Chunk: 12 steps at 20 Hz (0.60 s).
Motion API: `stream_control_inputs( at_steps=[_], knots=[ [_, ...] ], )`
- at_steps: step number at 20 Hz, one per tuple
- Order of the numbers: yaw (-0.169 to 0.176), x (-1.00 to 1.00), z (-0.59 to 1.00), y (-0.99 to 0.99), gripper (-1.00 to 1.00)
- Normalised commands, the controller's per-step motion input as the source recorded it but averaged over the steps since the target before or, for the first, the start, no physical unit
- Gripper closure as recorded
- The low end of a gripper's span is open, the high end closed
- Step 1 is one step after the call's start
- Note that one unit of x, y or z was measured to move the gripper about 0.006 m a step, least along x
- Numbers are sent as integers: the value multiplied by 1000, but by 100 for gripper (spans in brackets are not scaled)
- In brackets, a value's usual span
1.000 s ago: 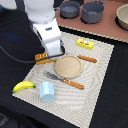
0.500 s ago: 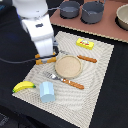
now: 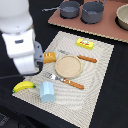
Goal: Interact with the objects in diverse but meaningful ways.
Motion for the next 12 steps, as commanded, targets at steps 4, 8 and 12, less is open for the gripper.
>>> stream_control_inputs(
  at_steps=[4, 8, 12],
  knots=[
    [-84, 271, -100, -345, -100],
    [-41, 294, -147, -94, -100],
    [-24, 302, -201, -32, -100]
  ],
)
